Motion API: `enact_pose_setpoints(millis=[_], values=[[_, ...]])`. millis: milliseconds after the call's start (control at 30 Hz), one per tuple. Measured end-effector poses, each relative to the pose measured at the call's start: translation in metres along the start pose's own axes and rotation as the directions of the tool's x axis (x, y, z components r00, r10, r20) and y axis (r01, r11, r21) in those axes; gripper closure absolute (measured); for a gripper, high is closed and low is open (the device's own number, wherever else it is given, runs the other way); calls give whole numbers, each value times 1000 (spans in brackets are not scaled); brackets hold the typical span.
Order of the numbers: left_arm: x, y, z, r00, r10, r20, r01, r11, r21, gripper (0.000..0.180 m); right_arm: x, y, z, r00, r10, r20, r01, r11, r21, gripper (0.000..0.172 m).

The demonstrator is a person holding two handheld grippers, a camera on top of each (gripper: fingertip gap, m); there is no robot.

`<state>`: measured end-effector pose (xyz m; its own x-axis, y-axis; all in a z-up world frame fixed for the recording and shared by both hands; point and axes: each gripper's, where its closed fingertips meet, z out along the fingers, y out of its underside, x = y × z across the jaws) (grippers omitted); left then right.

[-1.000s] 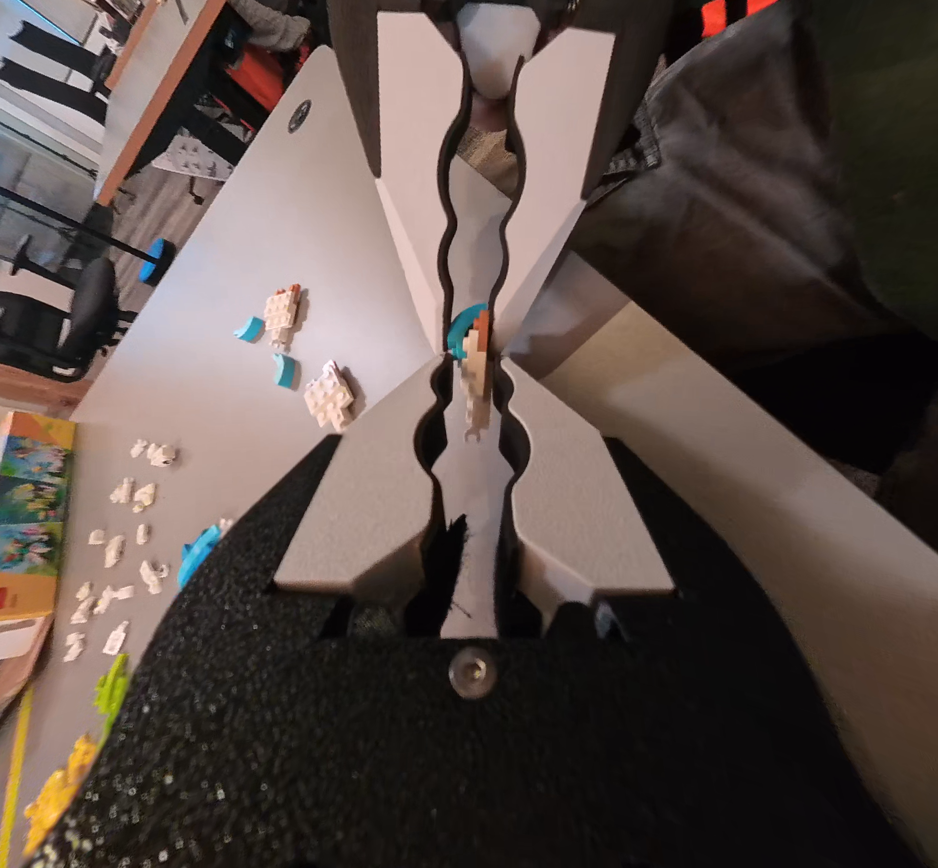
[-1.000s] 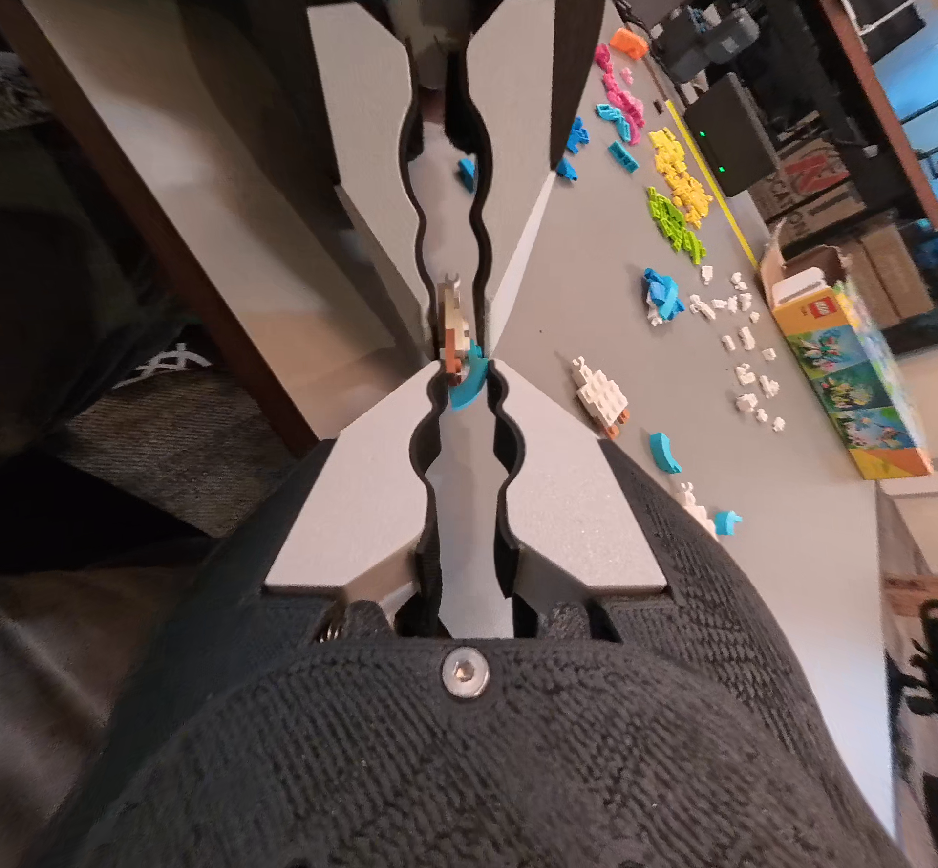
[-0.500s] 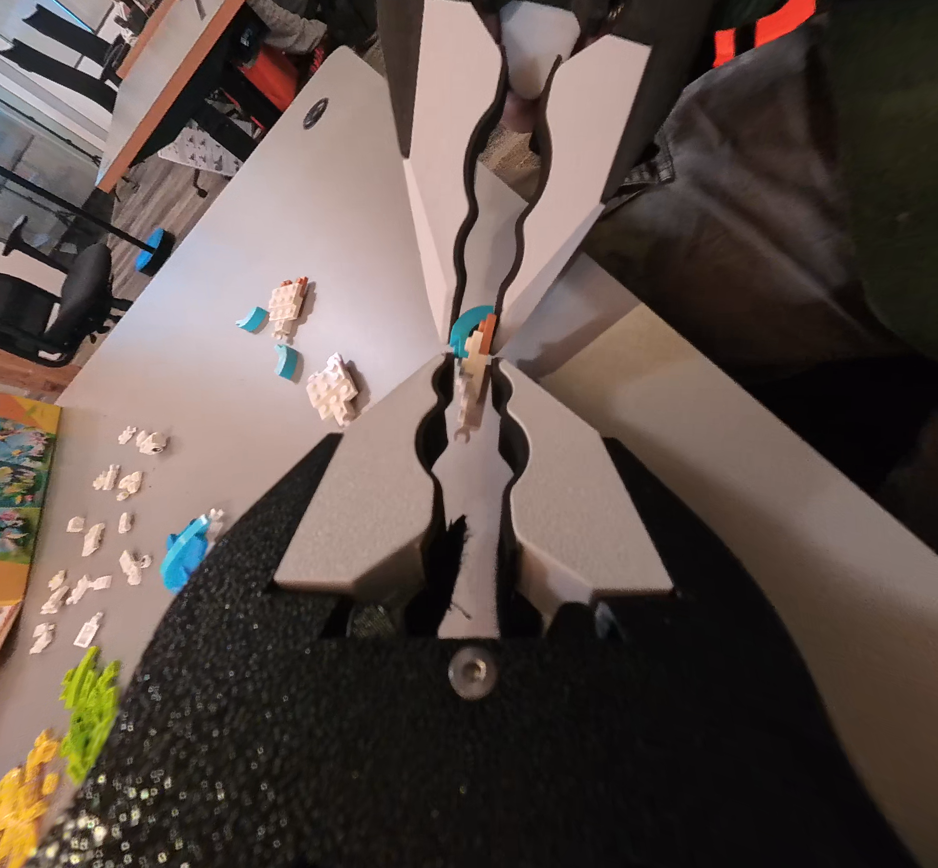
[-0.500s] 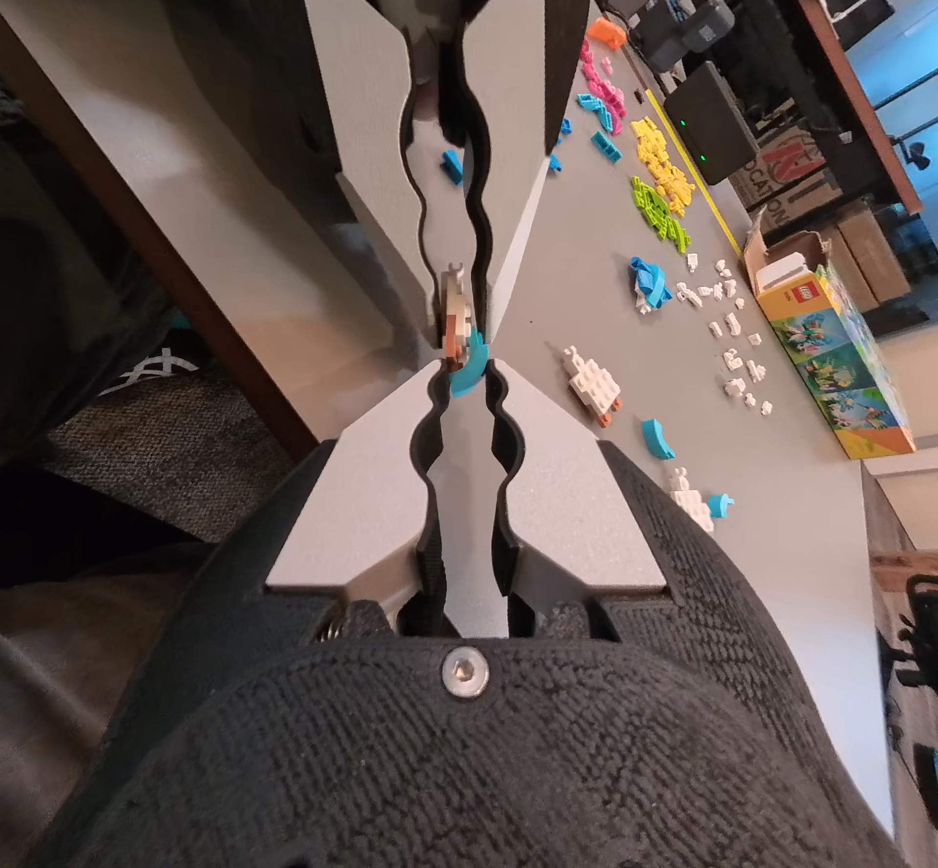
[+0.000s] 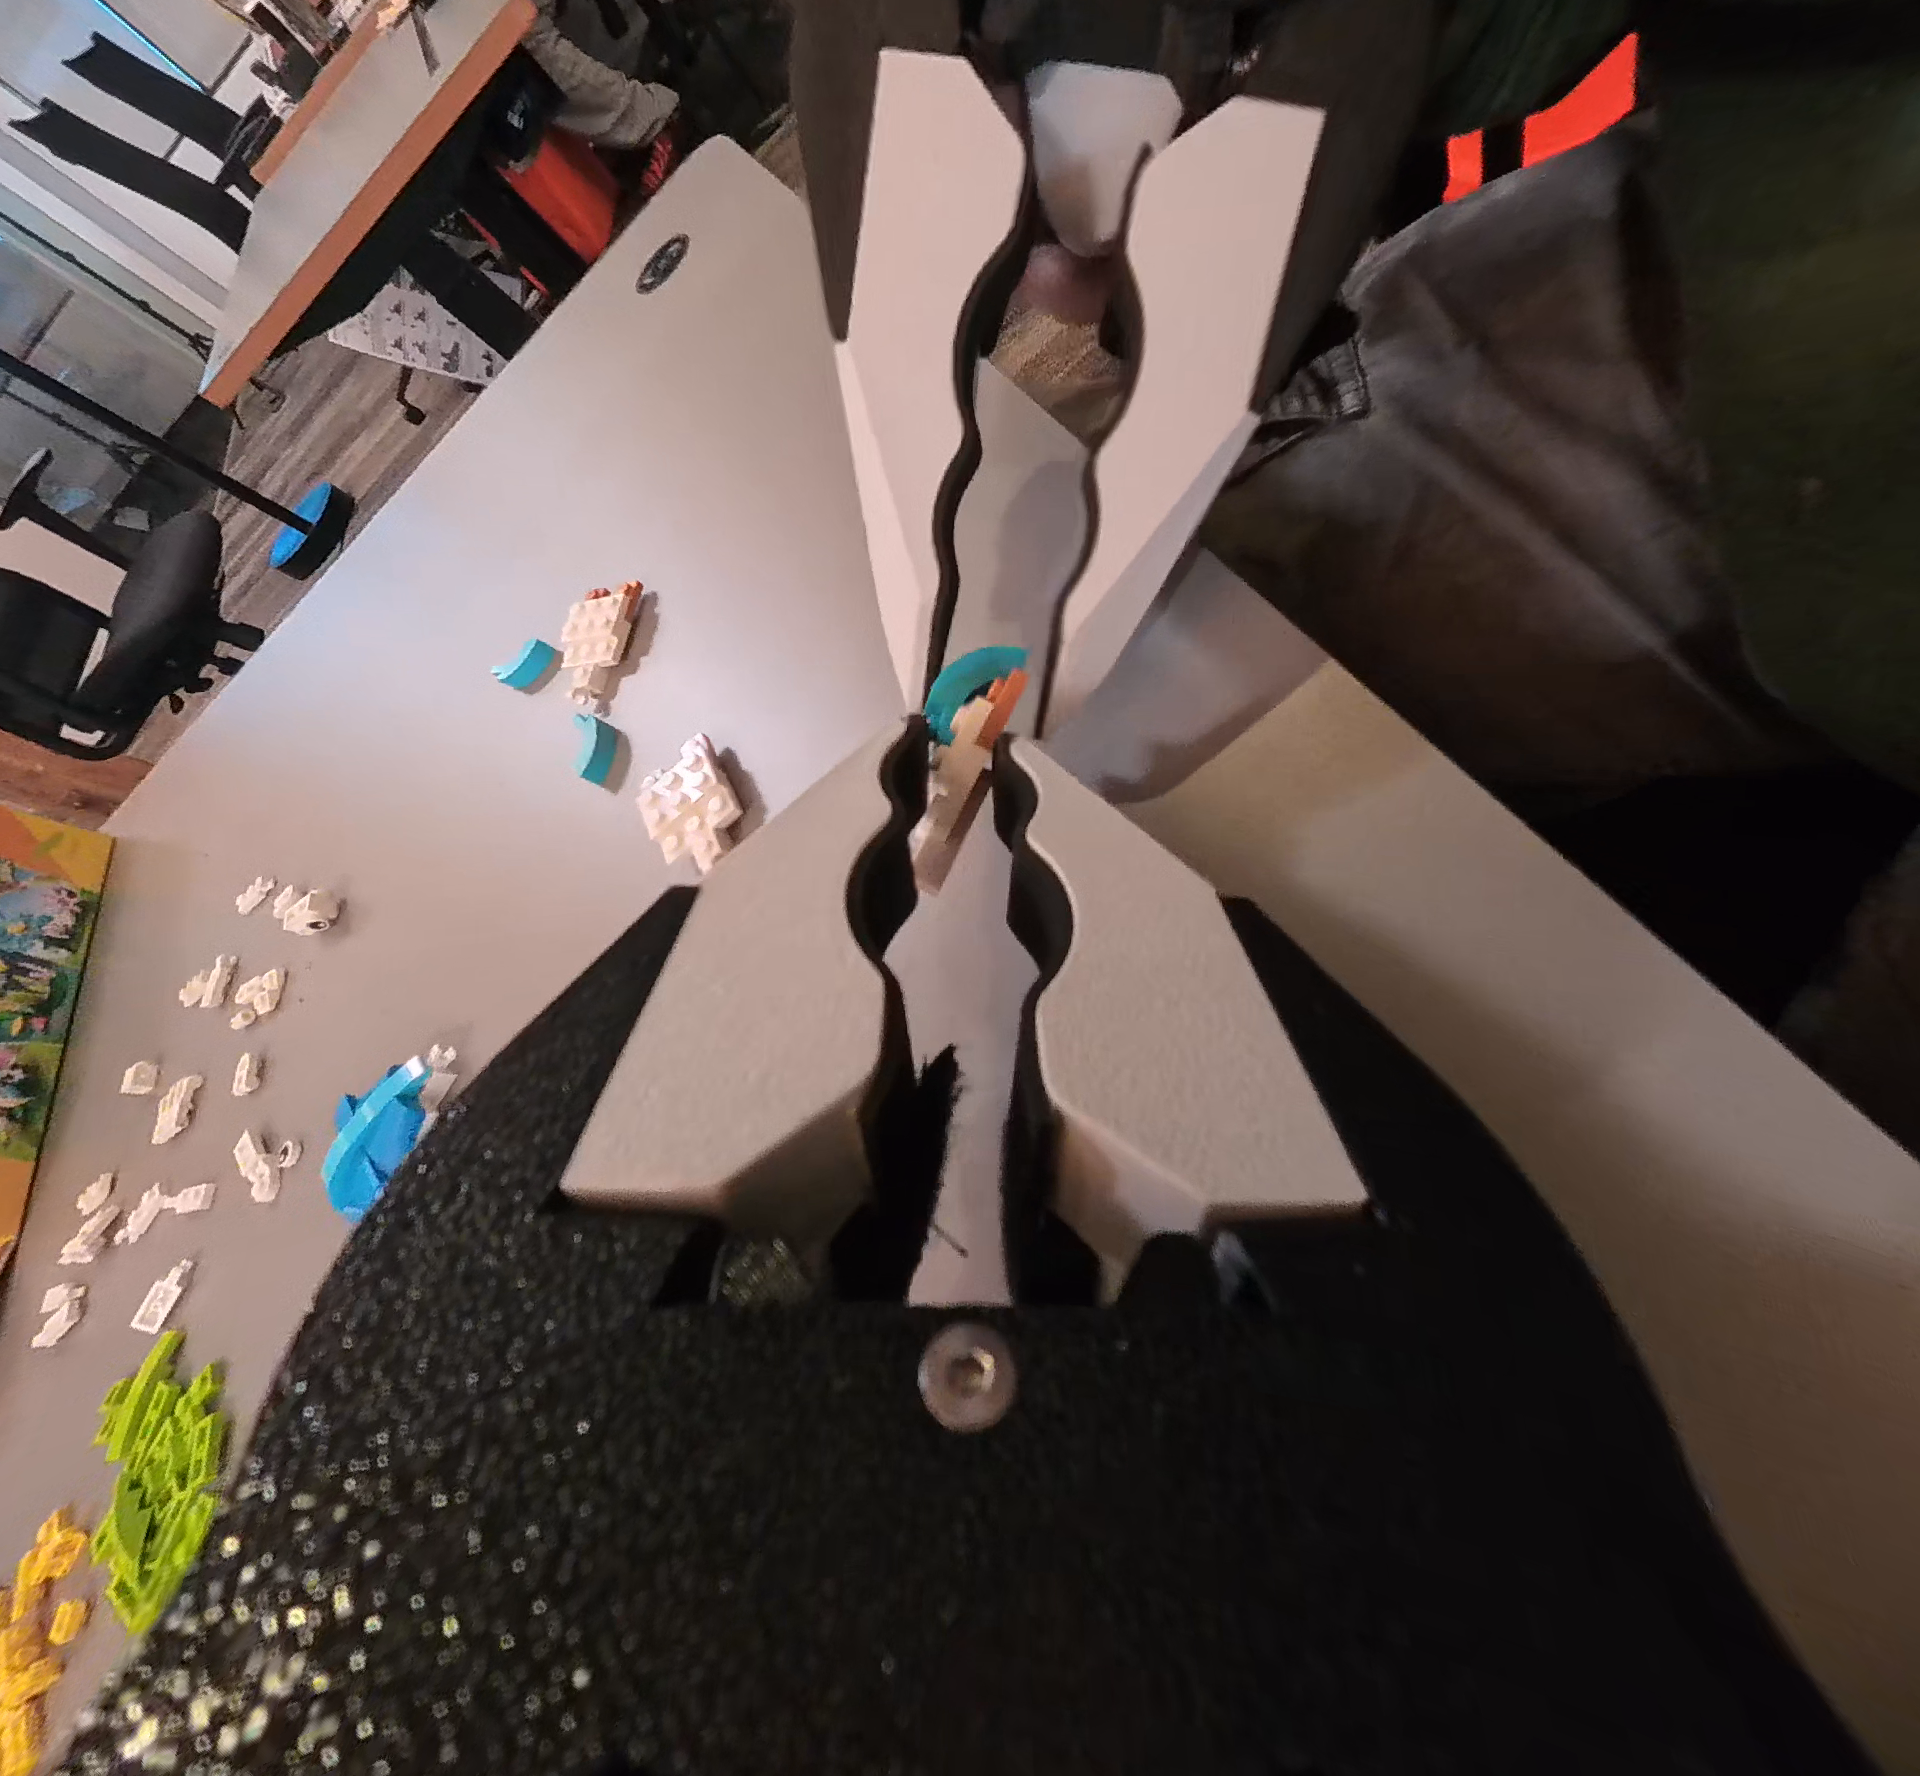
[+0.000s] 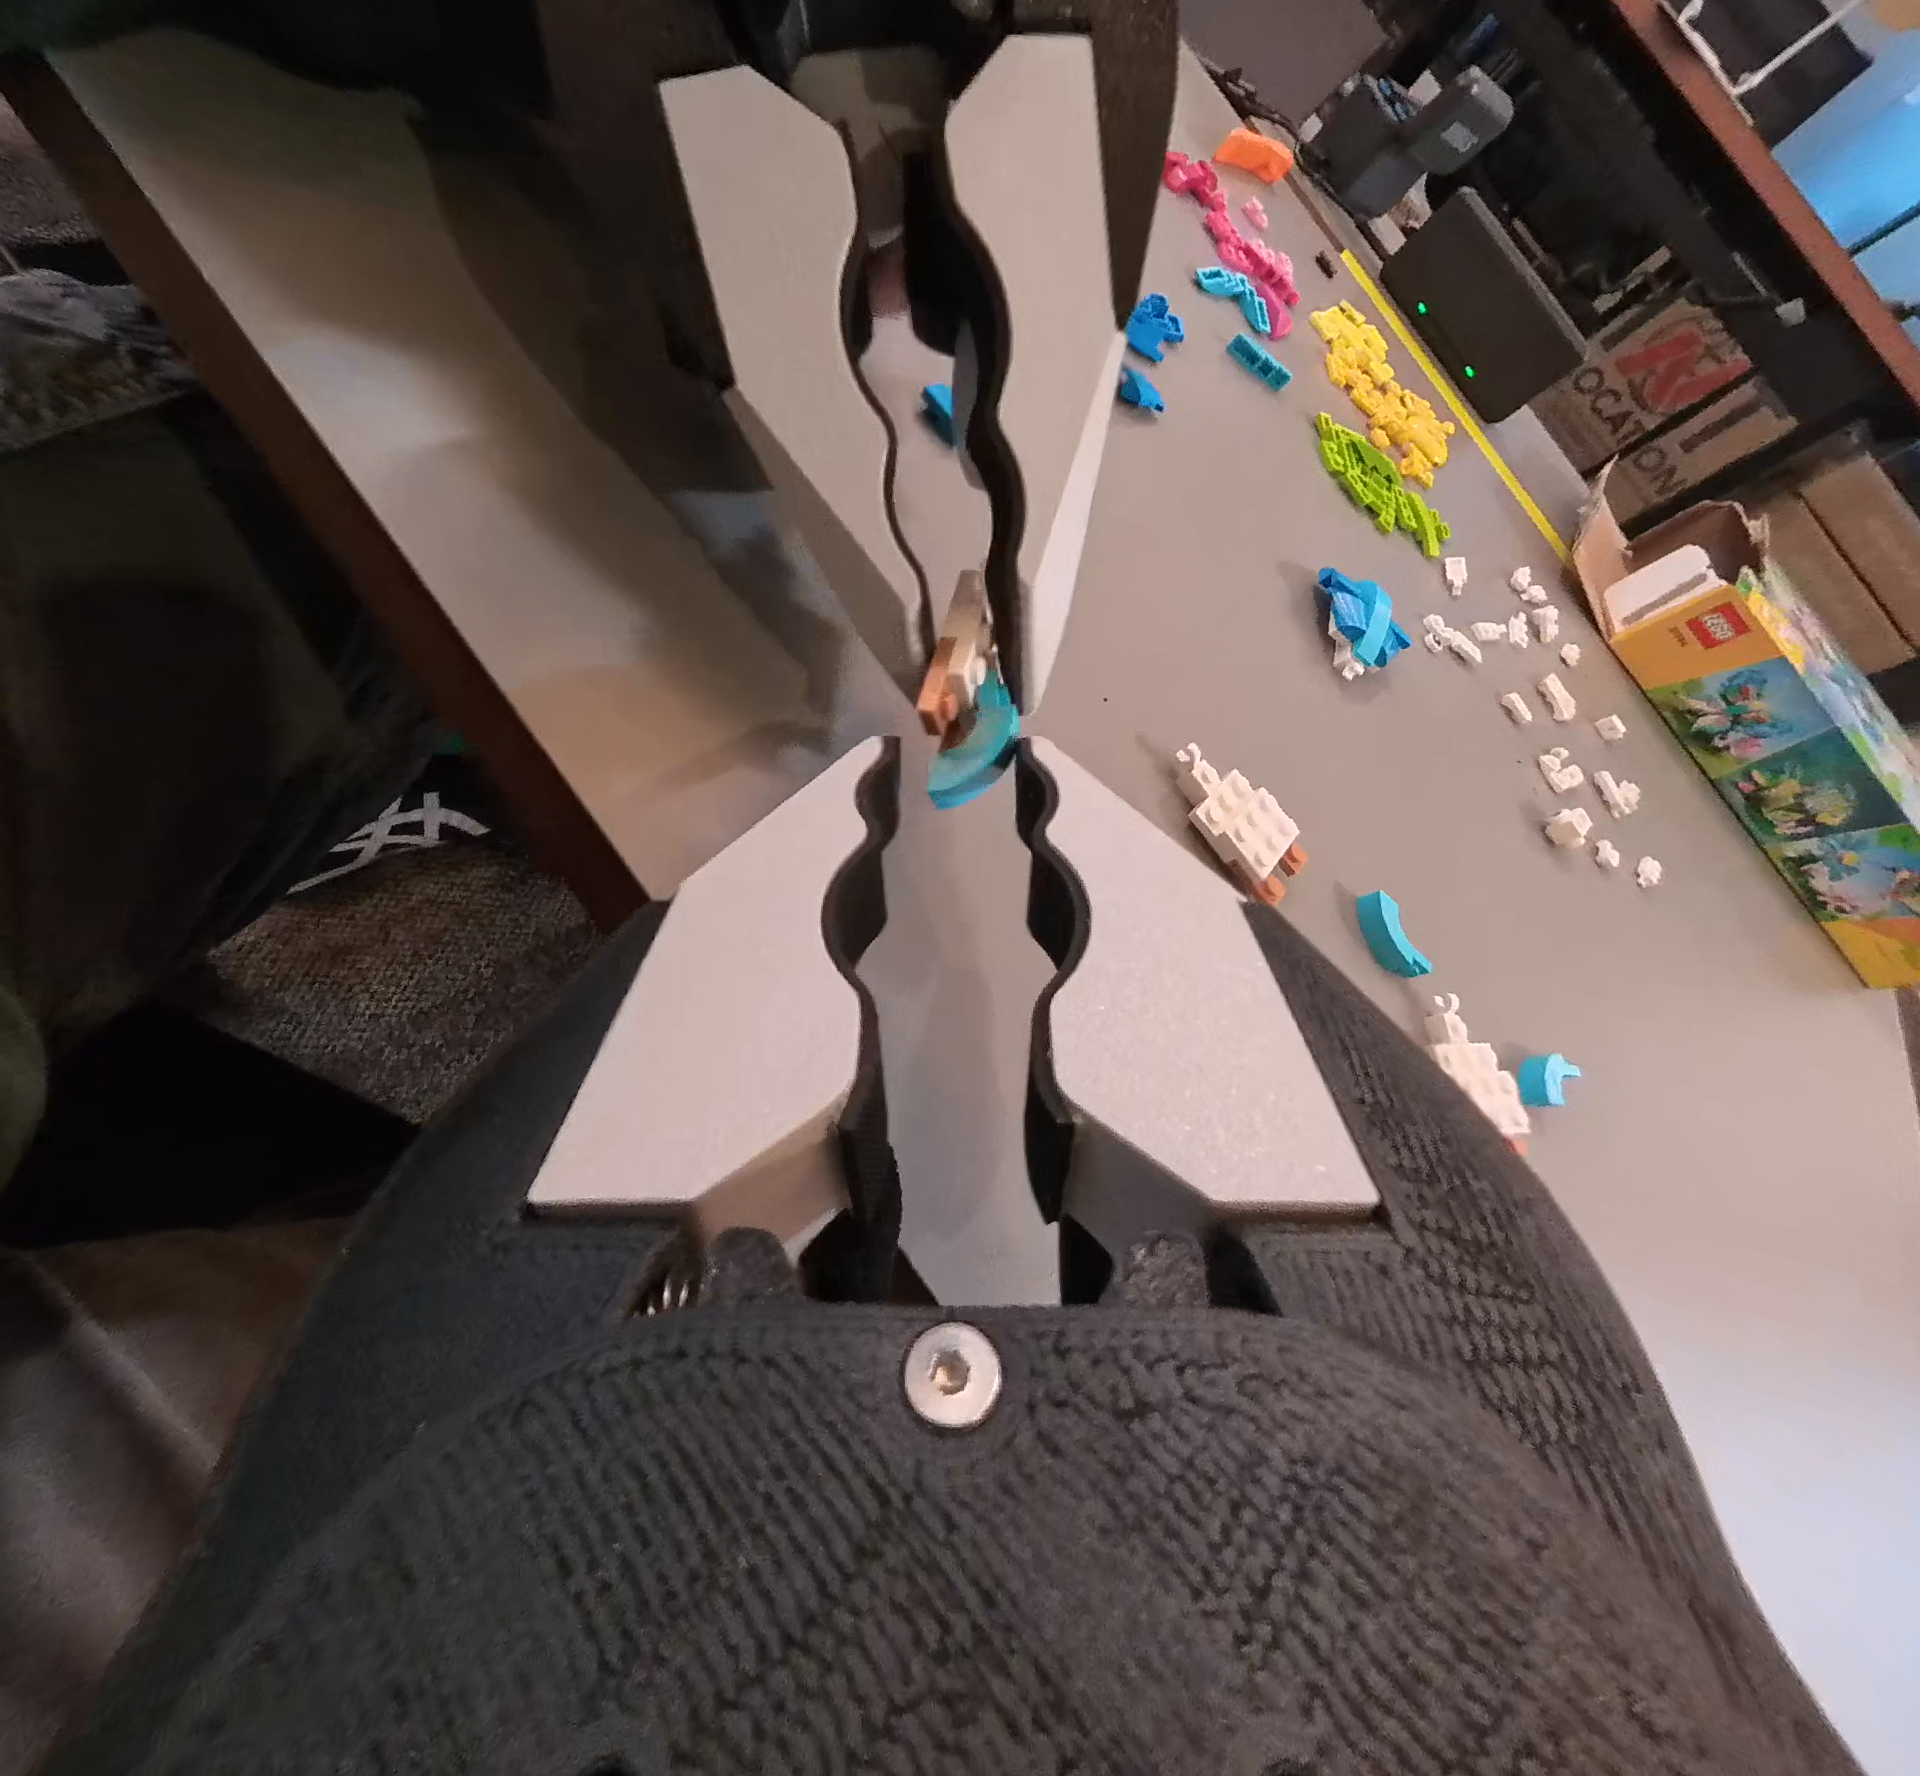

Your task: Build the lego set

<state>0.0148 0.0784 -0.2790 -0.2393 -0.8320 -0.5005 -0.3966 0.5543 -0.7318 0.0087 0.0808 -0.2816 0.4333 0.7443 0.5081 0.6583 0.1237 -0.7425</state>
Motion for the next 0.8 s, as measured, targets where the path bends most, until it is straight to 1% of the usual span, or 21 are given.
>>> enact_pose_setpoints(millis=[100,133,200,267,333,367,400,533,633,700,800], values=[[-2,-2,-2,1000,-22,2,22,1000,20,171,-1,-3,-1,1000,18,12,-19,999,27,145],[-3,-2,-2,1000,-11,11,11,1000,23,171,0,-4,-2,998,56,27,-57,998,40,147],[-7,-5,-3,998,29,50,-30,999,34,171,4,-8,-6,982,177,70,-183,980,83,150],[-13,-4,-6,994,61,92,-64,998,27,171,14,-13,-12,936,329,122,-345,928,140,153],[-16,-6,-8,990,81,116,-86,995,42,171,25,-20,-18,854,482,198,-516,835,192,156],[-17,-7,-9,988,89,126,-96,994,47,171,29,-20,-19,811,537,232,-579,792,195,158],[-17,-9,-9,985,102,136,-110,992,53,171,30,-19,-18,780,570,258,-619,764,181,158],[-15,-12,-9,984,117,135,-127,990,69,171,18,-19,-12,711,611,348,-681,722,122,161],[-15,-13,-9,984,114,140,-125,989,76,171,18,-19,-12,680,633,370,-711,692,123,163],[-18,-13,-8,980,115,162,-127,989,69,171,21,-18,-12,688,640,344,-710,692,133,163],[-23,-9,-5,969,135,206,-142,990,20,171,25,-15,-9,713,655,249,-696,702,147,164]])
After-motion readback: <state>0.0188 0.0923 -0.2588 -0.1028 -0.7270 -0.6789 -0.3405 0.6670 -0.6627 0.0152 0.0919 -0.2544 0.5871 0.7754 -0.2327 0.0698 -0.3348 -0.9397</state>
